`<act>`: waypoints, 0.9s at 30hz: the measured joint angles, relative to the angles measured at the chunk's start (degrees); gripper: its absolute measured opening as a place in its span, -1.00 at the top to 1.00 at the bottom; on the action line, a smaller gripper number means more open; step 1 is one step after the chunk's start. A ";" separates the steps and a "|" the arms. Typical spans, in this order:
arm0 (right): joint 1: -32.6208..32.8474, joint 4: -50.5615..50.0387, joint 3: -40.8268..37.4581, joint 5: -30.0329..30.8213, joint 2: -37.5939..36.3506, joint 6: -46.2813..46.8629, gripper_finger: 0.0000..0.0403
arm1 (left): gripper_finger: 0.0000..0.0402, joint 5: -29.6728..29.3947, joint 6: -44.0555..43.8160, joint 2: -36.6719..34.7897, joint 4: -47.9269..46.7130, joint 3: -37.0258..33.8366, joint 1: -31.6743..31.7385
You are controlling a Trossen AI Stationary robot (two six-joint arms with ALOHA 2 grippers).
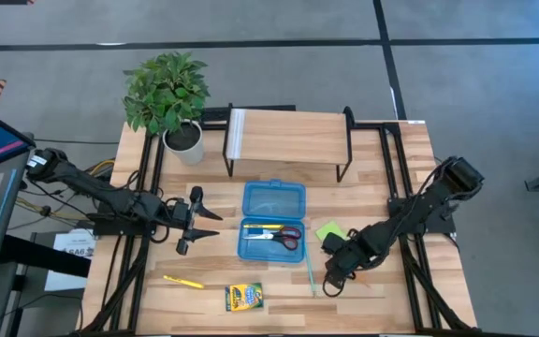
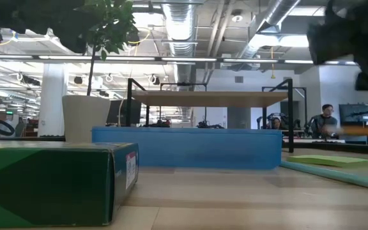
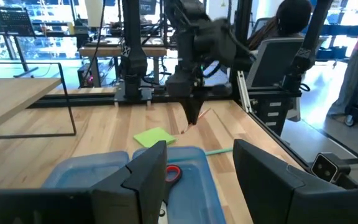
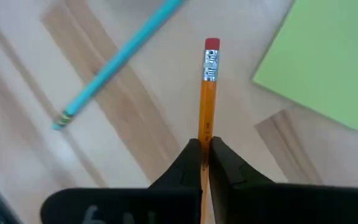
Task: Pack school essentials
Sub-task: Put the orange pencil into the blue supply box
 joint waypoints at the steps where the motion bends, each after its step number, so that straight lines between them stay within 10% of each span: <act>1: -0.46 0.14 0.57 0.46 -0.66 -0.84 0.89 | 0.14 0.00 0.00 0.00 0.02 0.00 0.00; 11: -11.50 2.58 15.53 4.76 0.57 -24.71 0.91 | 0.14 -0.46 0.00 0.00 0.06 0.00 -0.02; 27: -25.82 -11.97 46.46 0.31 26.35 -54.96 0.88 | 0.14 -0.44 0.00 0.00 -0.44 -0.02 -0.02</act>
